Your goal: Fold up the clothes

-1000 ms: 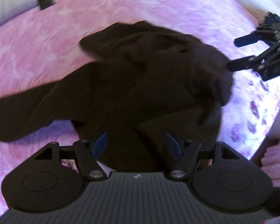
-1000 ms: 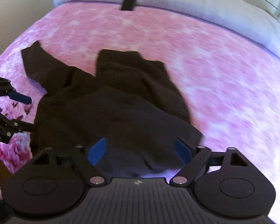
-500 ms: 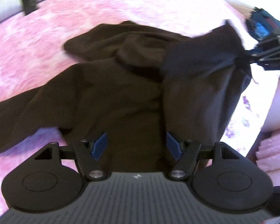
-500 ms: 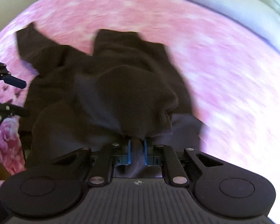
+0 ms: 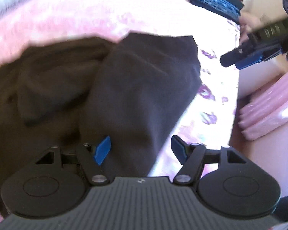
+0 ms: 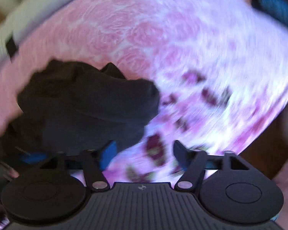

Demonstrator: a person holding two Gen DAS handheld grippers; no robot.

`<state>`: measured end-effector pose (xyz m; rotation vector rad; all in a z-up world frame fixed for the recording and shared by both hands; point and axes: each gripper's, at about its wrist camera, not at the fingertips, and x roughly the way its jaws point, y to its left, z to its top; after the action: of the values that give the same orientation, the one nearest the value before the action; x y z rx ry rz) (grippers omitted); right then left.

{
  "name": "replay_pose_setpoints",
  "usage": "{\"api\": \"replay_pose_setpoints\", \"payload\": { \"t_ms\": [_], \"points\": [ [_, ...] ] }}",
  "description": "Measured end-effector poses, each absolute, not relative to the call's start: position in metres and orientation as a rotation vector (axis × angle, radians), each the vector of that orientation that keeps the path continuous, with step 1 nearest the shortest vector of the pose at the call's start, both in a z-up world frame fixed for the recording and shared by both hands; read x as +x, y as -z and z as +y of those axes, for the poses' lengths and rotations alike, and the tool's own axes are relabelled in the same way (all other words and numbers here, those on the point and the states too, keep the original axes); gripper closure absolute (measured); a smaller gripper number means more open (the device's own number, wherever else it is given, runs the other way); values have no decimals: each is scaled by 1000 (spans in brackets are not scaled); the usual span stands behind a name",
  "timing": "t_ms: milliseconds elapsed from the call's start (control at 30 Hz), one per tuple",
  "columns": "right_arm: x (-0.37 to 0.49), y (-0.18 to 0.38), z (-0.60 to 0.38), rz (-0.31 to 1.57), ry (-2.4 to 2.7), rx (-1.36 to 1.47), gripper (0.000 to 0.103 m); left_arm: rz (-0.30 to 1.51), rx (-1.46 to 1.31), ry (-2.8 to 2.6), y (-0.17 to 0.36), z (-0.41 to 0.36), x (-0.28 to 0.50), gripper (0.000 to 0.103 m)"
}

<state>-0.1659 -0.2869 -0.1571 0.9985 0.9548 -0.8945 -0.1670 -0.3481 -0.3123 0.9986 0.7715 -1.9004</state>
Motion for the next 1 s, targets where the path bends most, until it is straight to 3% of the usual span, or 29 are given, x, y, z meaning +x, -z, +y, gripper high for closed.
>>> {"api": "replay_pose_setpoints", "payload": {
  "t_ms": [67,167,200,267,300,500,700,733,767,800,833,1000],
  "points": [
    [-150,163,-288,909,880,1041,27,675,965,1873,309,-353,-159,30],
    [-127,174,-293,869,844,1058,23,833,987,1867,330,-379,-142,29],
    [-118,180,-295,860,834,1063,22,935,1036,1890,342,-388,-142,48],
    [-113,181,-295,849,828,1089,18,901,1106,1976,341,-381,-159,83],
    [-114,180,-295,839,828,1112,16,857,1112,2047,333,-372,-170,87],
    [-125,187,-284,777,838,1274,15,813,1118,2382,310,-308,-227,86],
    [-111,211,-276,879,845,1224,17,817,1208,2476,315,-277,-231,79],
    [-110,215,-275,909,849,1199,22,829,1209,2475,315,-278,-226,79],
    [-109,220,-273,938,854,1172,37,841,1210,2474,315,-280,-222,79],
    [-111,224,-272,963,856,1151,80,852,1212,2469,315,-285,-218,79],
    [-117,224,-270,978,875,1140,103,858,1215,2464,314,-289,-213,79],
    [-173,211,-258,1030,1067,1114,103,815,1196,2363,305,-306,-176,69]
  ]
}}
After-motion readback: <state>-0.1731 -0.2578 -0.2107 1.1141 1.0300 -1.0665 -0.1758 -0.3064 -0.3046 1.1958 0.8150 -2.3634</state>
